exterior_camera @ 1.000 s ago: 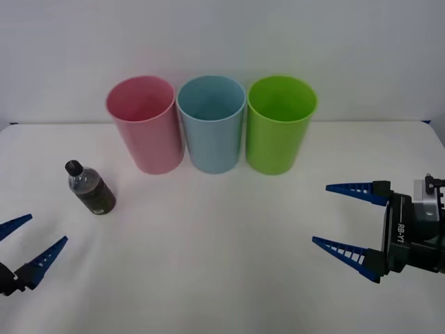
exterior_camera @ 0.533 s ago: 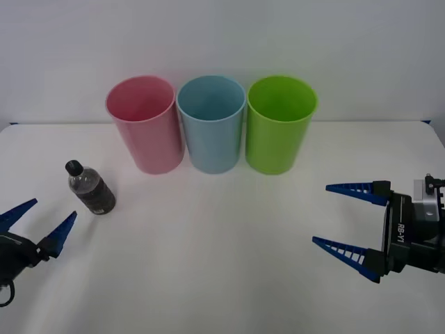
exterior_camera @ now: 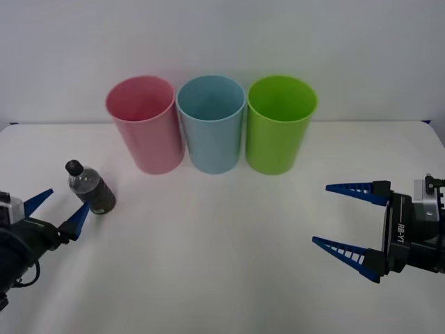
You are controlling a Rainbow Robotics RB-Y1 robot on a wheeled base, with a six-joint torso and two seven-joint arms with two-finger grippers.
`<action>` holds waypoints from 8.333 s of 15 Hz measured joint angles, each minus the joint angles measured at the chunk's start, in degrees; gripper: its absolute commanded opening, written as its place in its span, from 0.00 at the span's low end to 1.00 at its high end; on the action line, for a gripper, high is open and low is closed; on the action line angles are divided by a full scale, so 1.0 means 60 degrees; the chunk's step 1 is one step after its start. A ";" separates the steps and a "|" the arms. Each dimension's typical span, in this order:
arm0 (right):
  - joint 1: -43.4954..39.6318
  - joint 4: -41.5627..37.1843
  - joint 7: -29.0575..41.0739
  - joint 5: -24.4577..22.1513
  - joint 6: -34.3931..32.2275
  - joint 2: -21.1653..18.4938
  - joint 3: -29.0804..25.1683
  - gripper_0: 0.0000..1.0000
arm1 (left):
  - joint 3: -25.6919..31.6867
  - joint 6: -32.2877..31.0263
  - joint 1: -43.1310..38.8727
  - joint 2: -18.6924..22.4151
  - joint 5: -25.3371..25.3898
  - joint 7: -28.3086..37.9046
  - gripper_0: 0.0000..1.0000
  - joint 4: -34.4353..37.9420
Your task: Grasp the object on the table and drop it into the matching bin: aluminum can to the light blue bin, PET bottle to the pink bin.
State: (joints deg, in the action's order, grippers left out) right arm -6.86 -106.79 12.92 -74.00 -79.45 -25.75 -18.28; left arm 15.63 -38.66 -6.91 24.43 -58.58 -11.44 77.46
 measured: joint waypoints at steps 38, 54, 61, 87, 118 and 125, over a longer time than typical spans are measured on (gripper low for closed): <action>0.0000 0.0000 0.0000 0.0000 0.0000 0.0000 0.0000 1.00 | -0.0756 0.1293 -0.1472 0.1186 -0.1112 0.3122 0.00 0.3713; 0.0000 0.0000 0.0000 0.0000 0.0000 0.0000 0.0000 1.00 | -0.1185 0.4535 -0.1163 0.6678 0.1280 0.7694 0.00 0.7196; -0.0001 0.0001 0.0000 0.0000 -0.0001 0.0000 0.0000 1.00 | -0.5572 0.4493 0.5084 0.7176 0.2136 0.7333 0.00 0.3036; 0.0000 0.0000 0.0000 0.0000 0.0000 0.0000 0.0000 1.00 | -0.6840 0.3128 0.7521 0.5590 0.1518 0.6376 1.00 0.0625; 0.0000 0.0000 0.0000 0.0000 0.0000 0.0000 0.0000 1.00 | 0.0399 -0.1424 -0.1848 0.5146 0.3563 0.3383 1.00 0.3934; 0.0000 0.0000 0.0000 0.0000 0.0000 0.0000 0.0000 1.00 | 0.1743 -0.3365 -0.2896 0.2326 0.0780 0.3619 1.00 0.4110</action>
State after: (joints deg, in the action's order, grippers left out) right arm -6.86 -106.79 12.92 -74.00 -79.45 -25.75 -18.28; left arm 26.09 -58.85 -24.28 38.39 -53.90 10.27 102.12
